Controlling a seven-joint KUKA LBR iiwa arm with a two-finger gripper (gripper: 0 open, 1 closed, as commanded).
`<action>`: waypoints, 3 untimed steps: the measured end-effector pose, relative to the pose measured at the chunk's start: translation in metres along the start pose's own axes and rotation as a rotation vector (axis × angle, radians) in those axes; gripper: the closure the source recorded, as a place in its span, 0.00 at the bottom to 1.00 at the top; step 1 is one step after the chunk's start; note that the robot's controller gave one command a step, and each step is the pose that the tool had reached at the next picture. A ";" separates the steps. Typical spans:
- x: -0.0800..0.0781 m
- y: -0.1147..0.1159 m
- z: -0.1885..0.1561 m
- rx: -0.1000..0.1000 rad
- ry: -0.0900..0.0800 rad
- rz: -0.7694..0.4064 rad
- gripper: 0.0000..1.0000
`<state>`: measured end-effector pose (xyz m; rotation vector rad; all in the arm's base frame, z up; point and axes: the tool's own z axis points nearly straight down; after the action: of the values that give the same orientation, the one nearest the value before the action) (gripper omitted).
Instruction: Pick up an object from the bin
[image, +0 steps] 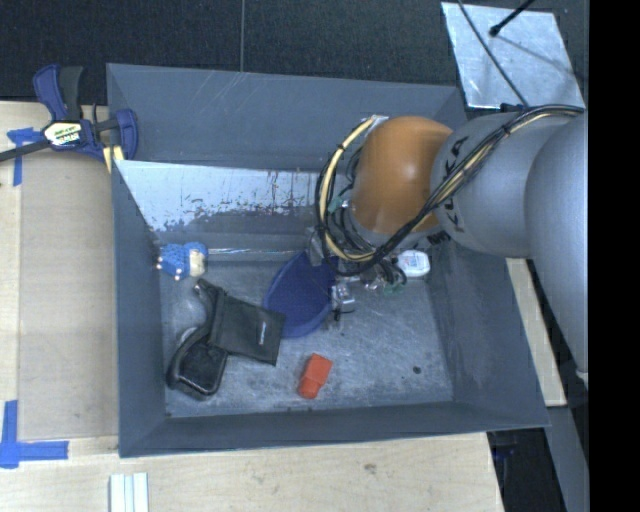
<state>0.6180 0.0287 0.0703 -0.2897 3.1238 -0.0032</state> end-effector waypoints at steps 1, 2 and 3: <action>0.000 -0.001 -0.006 0.000 0.001 0.002 1.00; 0.005 0.000 -0.176 0.000 -0.009 0.017 1.00; 0.006 0.000 -0.171 -0.002 0.000 0.017 0.00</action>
Offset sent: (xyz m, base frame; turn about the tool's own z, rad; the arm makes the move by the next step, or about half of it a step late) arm 0.0000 0.0000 0.0000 0.0000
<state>0.6111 0.0279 0.2411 -0.2630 3.1266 -0.0005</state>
